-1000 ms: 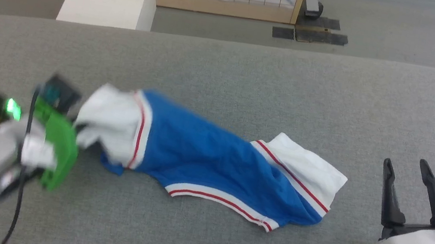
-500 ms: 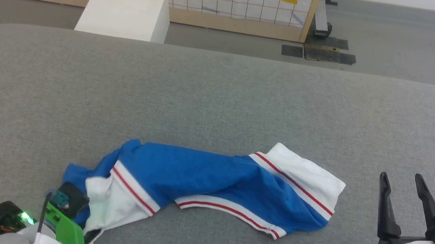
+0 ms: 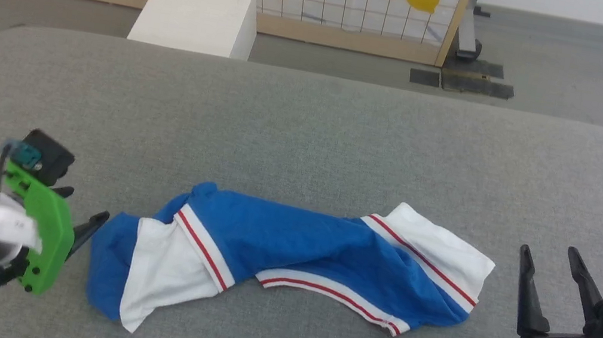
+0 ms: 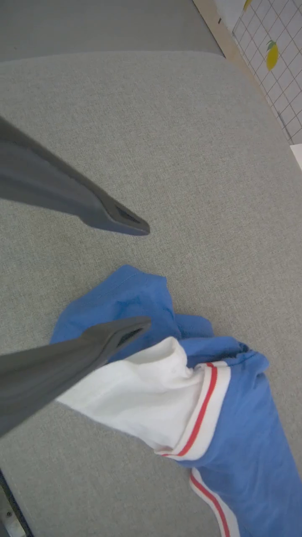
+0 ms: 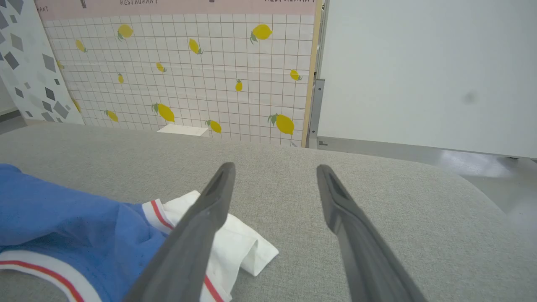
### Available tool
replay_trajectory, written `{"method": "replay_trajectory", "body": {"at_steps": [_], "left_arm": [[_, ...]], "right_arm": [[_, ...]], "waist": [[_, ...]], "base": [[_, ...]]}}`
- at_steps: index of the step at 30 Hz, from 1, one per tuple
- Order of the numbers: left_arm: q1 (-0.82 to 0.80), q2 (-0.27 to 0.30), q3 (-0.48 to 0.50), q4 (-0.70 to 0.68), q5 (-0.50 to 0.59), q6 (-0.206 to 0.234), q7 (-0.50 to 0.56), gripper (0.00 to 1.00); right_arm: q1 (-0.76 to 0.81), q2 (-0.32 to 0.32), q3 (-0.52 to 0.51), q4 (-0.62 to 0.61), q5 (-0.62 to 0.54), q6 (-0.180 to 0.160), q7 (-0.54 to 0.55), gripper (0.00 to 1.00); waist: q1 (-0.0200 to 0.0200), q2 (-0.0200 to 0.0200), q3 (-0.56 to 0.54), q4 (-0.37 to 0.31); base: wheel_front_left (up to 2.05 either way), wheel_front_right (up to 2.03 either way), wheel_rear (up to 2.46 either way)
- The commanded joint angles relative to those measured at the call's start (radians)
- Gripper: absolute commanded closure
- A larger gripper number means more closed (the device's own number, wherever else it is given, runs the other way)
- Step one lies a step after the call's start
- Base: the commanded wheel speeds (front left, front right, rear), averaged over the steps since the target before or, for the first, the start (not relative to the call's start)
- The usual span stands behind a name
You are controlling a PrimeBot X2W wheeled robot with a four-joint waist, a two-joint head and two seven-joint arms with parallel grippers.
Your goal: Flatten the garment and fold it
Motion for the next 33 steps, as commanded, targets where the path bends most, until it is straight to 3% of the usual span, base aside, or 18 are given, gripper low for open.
{"method": "replay_trajectory", "body": {"at_steps": [1, 11, 21, 22, 23, 27, 33], "left_arm": [[-0.027, -0.003, -0.012, 0.003, 0.001, -0.016, 0.047, 0.00], [-0.150, -0.079, -0.096, 0.139, 0.008, -0.107, 0.390, 0.00], [-0.122, -0.165, -0.129, 0.285, 0.057, -0.145, 0.463, 0.00], [-0.114, -0.170, -0.131, 0.291, 0.062, -0.147, 0.465, 0.69], [-0.109, -0.174, -0.132, 0.294, 0.061, -0.149, 0.463, 1.00], [-0.107, -0.166, -0.135, 0.271, 0.076, -0.152, 0.400, 1.00], [-0.171, -0.097, -0.133, 0.170, 0.160, -0.152, 0.287, 1.00]], "right_arm": [[-0.013, 0.002, 0.004, -0.004, -0.002, -0.002, 0.001, 0.00], [-0.059, -0.001, 0.014, -0.013, -0.006, -0.002, 0.002, 0.00], [-0.097, 0.007, 0.010, -0.005, -0.014, -0.002, -0.003, 0.00], [-0.097, 0.007, 0.007, -0.004, -0.015, -0.002, -0.004, 0.00], [-0.096, 0.007, 0.003, -0.002, -0.016, -0.002, -0.005, 0.00], [-0.084, 0.010, -0.011, 0.003, -0.020, -0.002, -0.007, 0.00], [-0.055, 0.016, -0.024, 0.002, -0.023, -0.002, -0.010, 0.00]], "waist": [[0.0000, 0.0000, 0.013, -0.010], [0.0000, 0.0000, 0.084, -0.066], [0.0000, 0.0000, 0.138, -0.126], [0.0000, 0.0000, 0.137, -0.126], [0.0000, 0.0000, 0.133, -0.124], [0.0000, 0.0000, 0.103, -0.108], [0.0000, 0.0000, 0.051, -0.064]], "base": [[0.00, 0.00, 0.00], [0.00, 0.00, 0.00], [0.00, 0.00, 0.00], [0.00, 0.00, 0.00], [0.00, 0.00, 0.00], [0.00, 0.00, 0.00], [0.00, 0.00, 0.00]]}}
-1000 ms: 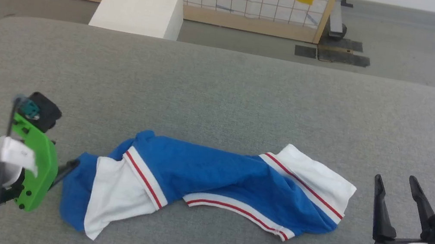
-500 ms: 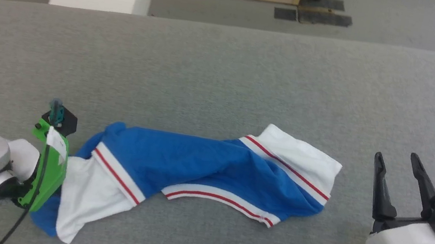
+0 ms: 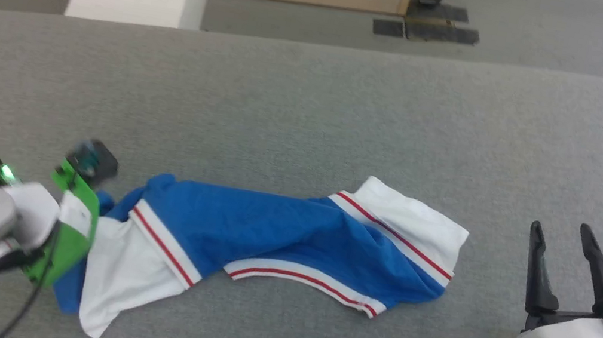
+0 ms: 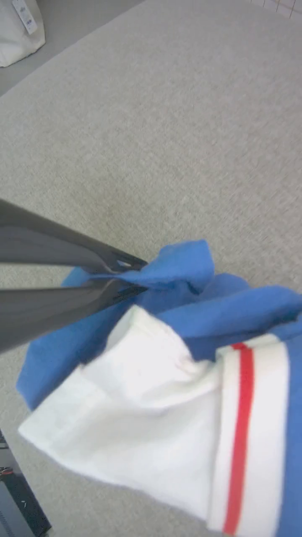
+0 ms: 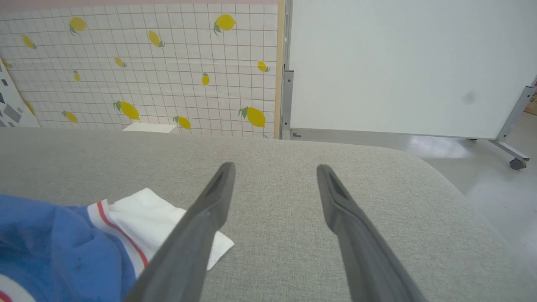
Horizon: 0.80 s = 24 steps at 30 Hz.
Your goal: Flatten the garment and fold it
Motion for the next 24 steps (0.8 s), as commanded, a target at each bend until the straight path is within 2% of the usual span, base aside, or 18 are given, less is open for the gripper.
{"method": "replay_trajectory", "body": {"at_steps": [1, 5, 8, 12, 18, 24], "left_arm": [[-0.036, 0.026, 0.010, -0.012, 0.022, -0.002, -0.025, 1.00], [-0.107, 0.052, 0.019, -0.046, 0.104, -0.002, -0.082, 1.00], [-0.154, 0.034, 0.034, -0.039, 0.147, 0.000, -0.132, 1.00], [-0.234, -0.029, 0.050, 0.025, 0.221, 0.004, -0.207, 1.00], [-0.344, -0.157, 0.051, 0.221, 0.323, 0.014, -0.319, 1.00], [-0.379, -0.220, 0.033, 0.433, 0.367, 0.005, -0.415, 1.00]], "right_arm": [[0.008, 0.007, 0.002, -0.003, -0.009, -0.002, -0.008, 0.00], [0.002, 0.012, 0.014, -0.016, -0.010, -0.002, -0.010, 0.00], [-0.012, 0.013, 0.021, -0.029, -0.013, -0.002, -0.010, 0.00], [-0.042, 0.015, 0.026, -0.059, -0.022, -0.002, -0.011, 0.00], [-0.101, 0.027, 0.048, -0.095, -0.033, -0.002, -0.012, 0.00], [-0.143, 0.045, 0.056, -0.131, -0.035, -0.002, -0.013, 0.00]], "waist": [[0.0000, 0.0000, -0.037, 0.036], [0.0000, 0.0000, -0.028, 0.030], [0.0000, 0.0000, -0.007, 0.009], [0.0000, 0.0000, 0.049, -0.039], [0.0000, 0.0000, 0.167, -0.133], [0.0000, 0.0000, 0.258, -0.227]], "base": [[0.00, 0.00, 0.00], [0.00, 0.00, 0.00], [0.00, 0.00, 0.00], [0.00, 0.00, 0.00], [0.00, 0.00, 0.00], [0.00, 0.00, 0.00]]}}
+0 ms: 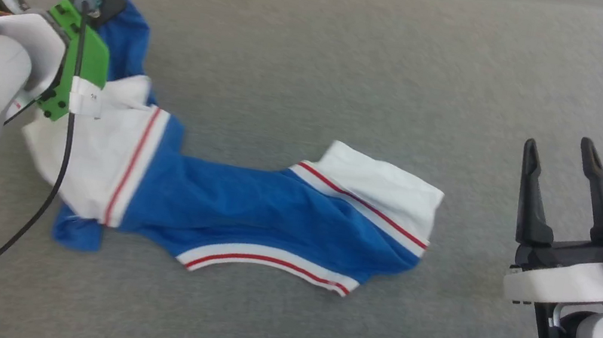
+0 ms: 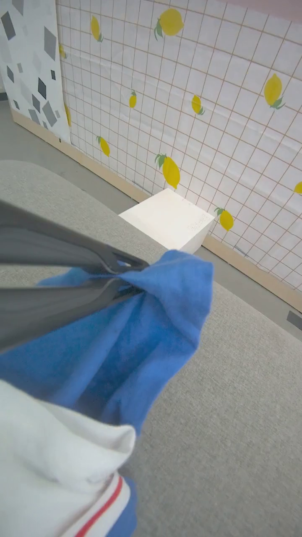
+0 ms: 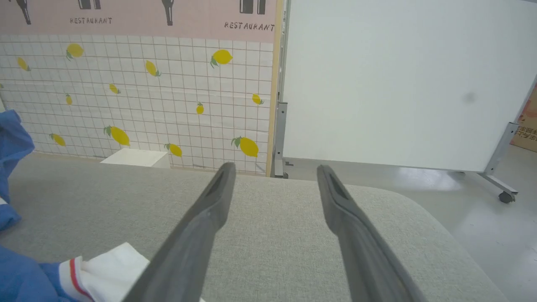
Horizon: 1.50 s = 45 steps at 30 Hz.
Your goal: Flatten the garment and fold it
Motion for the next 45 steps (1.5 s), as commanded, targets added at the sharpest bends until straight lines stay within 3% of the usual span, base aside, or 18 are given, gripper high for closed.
{"method": "replay_trajectory", "body": {"at_steps": [1, 5, 11, 12, 13, 14, 21, 25, 29, 34, 38, 45], "left_arm": [[-0.007, -0.012, -0.005, 0.024, 0.009, -0.002, -0.013, 1.00], [0.023, -0.026, -0.016, 0.127, -0.029, -0.007, -0.028, 1.00], [0.071, -0.035, -0.029, 0.166, -0.115, -0.008, -0.036, 1.00], [0.075, -0.039, -0.030, 0.169, -0.132, -0.008, -0.036, 0.80], [0.076, -0.042, -0.030, 0.170, -0.148, -0.008, -0.037, 0.53], [0.070, -0.047, -0.030, 0.170, -0.165, -0.008, -0.047, 0.00], [-0.005, -0.031, -0.029, 0.121, -0.216, -0.008, -0.077, 0.00], [-0.039, 0.003, -0.031, 0.060, -0.286, -0.008, -0.022, 0.00], [-0.051, 0.044, -0.034, -0.027, -0.362, -0.008, 0.116, 0.00], [-0.044, 0.115, -0.037, -0.177, -0.469, -0.008, 0.388, 0.00], [-0.043, 0.165, -0.038, -0.259, -0.537, -0.008, 0.546, 0.00], [-0.015, 0.203, -0.038, -0.308, -0.551, -0.008, 0.632, 0.00]], "right_arm": [[-0.012, 0.008, -0.001, -0.007, -0.003, -0.002, -0.005, 0.00], [-0.015, 0.019, 0.008, -0.019, -0.004, -0.002, -0.005, 0.00], [-0.027, 0.028, 0.020, -0.016, -0.011, -0.002, -0.005, 0.00], [-0.026, 0.027, 0.019, -0.016, -0.013, -0.002, -0.005, 0.00], [-0.024, 0.026, 0.018, -0.015, -0.015, -0.002, -0.005, 0.00], [-0.020, 0.024, 0.013, -0.015, -0.018, -0.002, -0.005, 0.00], [0.024, 0.012, 0.003, -0.001, -0.021, -0.002, -0.005, 0.00], [0.050, 0.010, 0.005, 0.012, -0.017, -0.002, -0.005, 0.00], [0.070, 0.011, 0.004, 0.019, -0.014, -0.002, -0.005, 0.00], [0.083, 0.013, 0.003, 0.021, -0.013, -0.002, -0.005, 0.00], [0.073, 0.013, 0.010, 0.018, -0.009, -0.002, -0.005, 0.00], [0.051, 0.017, 0.013, 0.013, -0.005, -0.002, -0.005, 0.00]], "waist": [[-0.0001, 0.0000, 0.126, -0.131], [-0.0001, 0.0000, 0.146, -0.158], [-0.0001, 0.0000, 0.140, -0.156], [-0.0001, 0.0000, 0.134, -0.148], [-0.0001, 0.0000, 0.127, -0.140], [-0.0001, 0.0000, 0.115, -0.125], [-0.0001, 0.0000, 0.017, -0.030], [-0.0001, 0.0000, -0.034, 0.011], [-0.0001, 0.0000, -0.063, 0.037], [-0.0001, 0.0000, -0.073, 0.055], [-0.0001, 0.0000, -0.057, 0.052], [-0.0001, 0.0000, -0.016, 0.024]], "base": [[0.00, 0.00, 0.00], [0.00, 0.00, 0.00], [0.00, 0.00, 0.00], [0.00, 0.00, 0.00], [0.00, 0.00, 0.00], [0.00, 0.00, 0.00], [0.00, 0.00, 0.00], [0.00, 0.00, 0.00], [0.00, 0.00, 0.00], [0.00, 0.00, 0.00], [0.00, 0.00, 0.00], [0.00, 0.00, 0.00]]}}
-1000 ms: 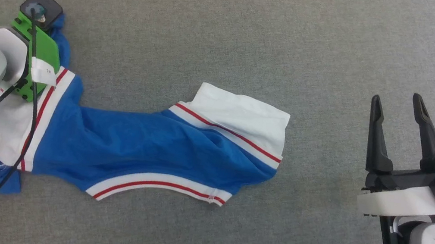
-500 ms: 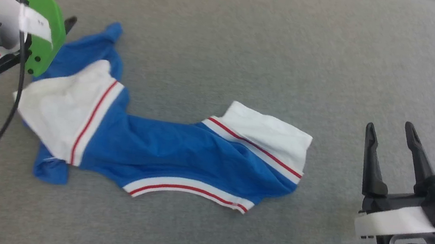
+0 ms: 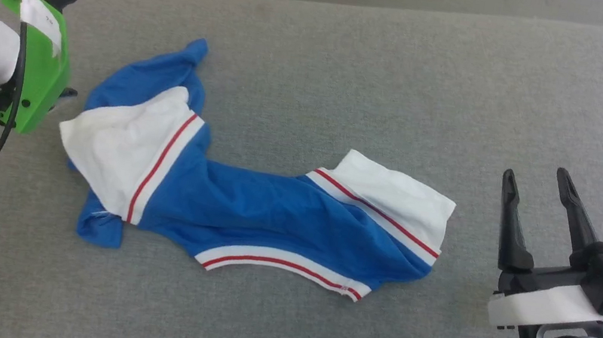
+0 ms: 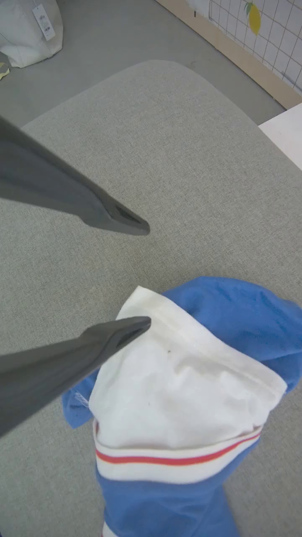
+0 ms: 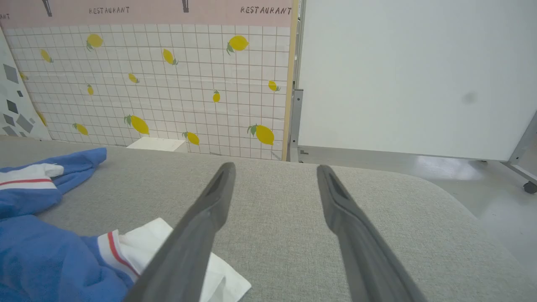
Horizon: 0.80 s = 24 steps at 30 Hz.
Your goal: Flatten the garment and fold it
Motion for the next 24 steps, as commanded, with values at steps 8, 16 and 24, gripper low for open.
{"method": "replay_trajectory", "body": {"at_steps": [8, 16, 24], "left_arm": [[0.086, 0.006, -0.002, -0.006, 0.013, -0.002, 0.035, 0.00], [0.128, 0.019, -0.002, 0.024, 0.028, -0.002, 0.036, 0.00], [0.147, 0.024, 0.001, 0.007, 0.004, -0.002, 0.019, 1.00]], "right_arm": [[-0.032, 0.005, -0.006, -0.006, 0.005, -0.002, -0.005, 0.00], [-0.039, 0.010, -0.010, -0.011, 0.004, -0.002, -0.005, 0.00], [-0.037, 0.013, -0.022, -0.010, -0.001, -0.002, -0.005, 0.00]], "waist": [[0.0001, 0.0000, 0.054, -0.045], [0.0001, 0.0000, 0.076, -0.059], [0.0001, 0.0000, 0.074, -0.050]], "base": [[0.00, 0.00, 0.00], [0.00, 0.00, 0.00], [0.00, 0.00, 0.00]]}}
